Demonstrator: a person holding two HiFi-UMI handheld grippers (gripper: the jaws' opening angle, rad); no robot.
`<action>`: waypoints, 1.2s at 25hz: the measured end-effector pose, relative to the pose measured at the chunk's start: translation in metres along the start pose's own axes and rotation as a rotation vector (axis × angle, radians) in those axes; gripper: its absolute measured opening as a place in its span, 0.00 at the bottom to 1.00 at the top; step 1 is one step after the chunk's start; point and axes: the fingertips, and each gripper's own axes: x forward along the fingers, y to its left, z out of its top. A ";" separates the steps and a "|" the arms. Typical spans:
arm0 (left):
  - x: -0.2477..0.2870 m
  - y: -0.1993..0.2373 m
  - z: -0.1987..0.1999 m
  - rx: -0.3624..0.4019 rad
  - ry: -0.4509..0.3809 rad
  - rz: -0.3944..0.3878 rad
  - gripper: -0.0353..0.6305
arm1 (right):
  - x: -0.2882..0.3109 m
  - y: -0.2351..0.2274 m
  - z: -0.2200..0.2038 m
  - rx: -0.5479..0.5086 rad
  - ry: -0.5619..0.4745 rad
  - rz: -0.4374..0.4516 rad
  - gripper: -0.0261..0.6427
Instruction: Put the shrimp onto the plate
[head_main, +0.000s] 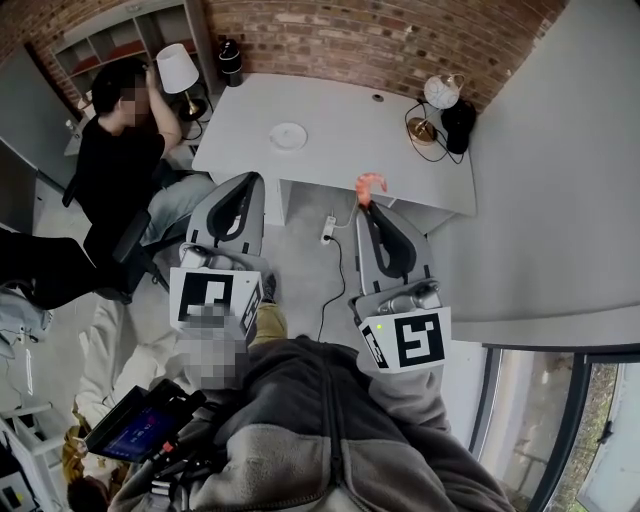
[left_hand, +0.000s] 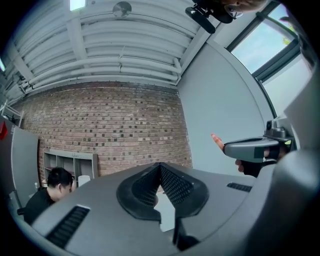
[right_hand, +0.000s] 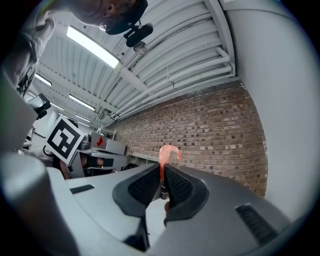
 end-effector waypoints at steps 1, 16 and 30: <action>-0.002 0.000 -0.002 -0.004 -0.003 -0.003 0.06 | -0.002 0.003 -0.001 -0.002 0.002 0.000 0.08; 0.099 0.063 -0.018 -0.024 -0.006 -0.023 0.06 | 0.104 -0.023 -0.033 -0.001 0.046 0.011 0.08; 0.190 0.118 -0.052 -0.057 0.063 -0.037 0.06 | 0.203 -0.074 -0.072 0.044 0.099 -0.026 0.08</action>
